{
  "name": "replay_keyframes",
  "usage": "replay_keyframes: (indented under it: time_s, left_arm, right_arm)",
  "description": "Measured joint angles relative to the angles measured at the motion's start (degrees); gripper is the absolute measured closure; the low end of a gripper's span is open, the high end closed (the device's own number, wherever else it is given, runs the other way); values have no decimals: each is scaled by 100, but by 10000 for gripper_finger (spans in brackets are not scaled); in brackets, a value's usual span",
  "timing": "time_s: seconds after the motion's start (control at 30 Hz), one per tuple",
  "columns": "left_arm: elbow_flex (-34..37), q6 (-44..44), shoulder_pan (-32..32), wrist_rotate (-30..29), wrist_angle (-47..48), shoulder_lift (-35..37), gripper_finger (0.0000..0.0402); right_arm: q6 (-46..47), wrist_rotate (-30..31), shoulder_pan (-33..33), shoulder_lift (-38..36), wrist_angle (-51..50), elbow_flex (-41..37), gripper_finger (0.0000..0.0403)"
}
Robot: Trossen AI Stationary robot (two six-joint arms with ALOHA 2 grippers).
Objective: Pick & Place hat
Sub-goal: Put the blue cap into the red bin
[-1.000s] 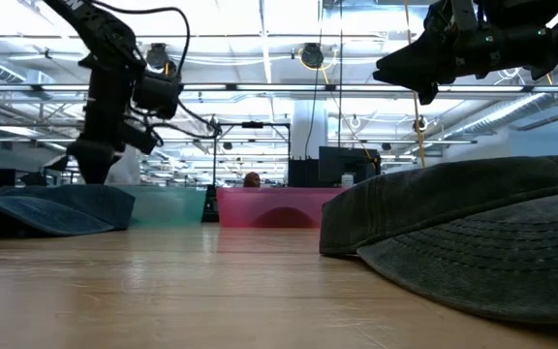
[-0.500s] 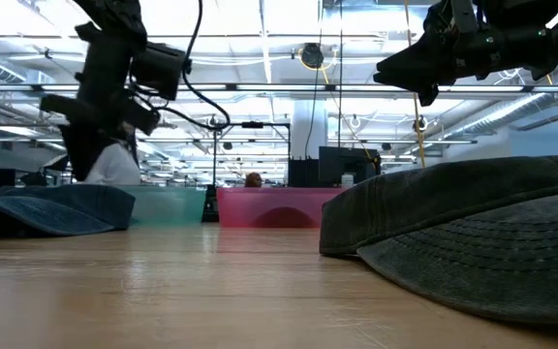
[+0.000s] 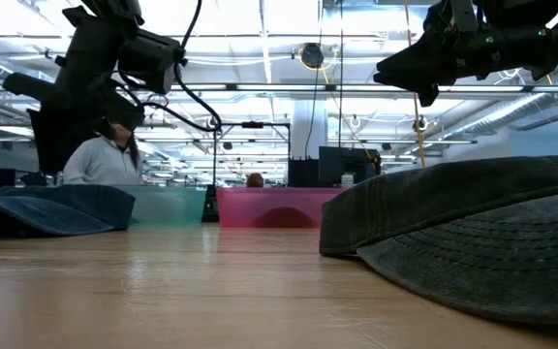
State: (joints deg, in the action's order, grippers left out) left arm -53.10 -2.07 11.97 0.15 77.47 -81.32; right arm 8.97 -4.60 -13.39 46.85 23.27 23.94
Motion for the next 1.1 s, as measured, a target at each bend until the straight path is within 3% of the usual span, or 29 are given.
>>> replay_keyframes:
  time_s: [0.23,0.4,0.6,1.1]
  left_arm:
    - [0,114,-44,-17,46,0,257]
    - [0,70,-44,-22,-72,0,230]
    - [0,162,-48,92,-237,0,231]
    - [2,1464,-48,81,-383,0,249]
  right_arm:
    - [-16,-13,0,0,2,0,305]
    - [-18,-13,0,0,2,1,305]
    - [-20,-15,0,0,2,2,305]
    - [-20,-15,0,-1,2,2,305]
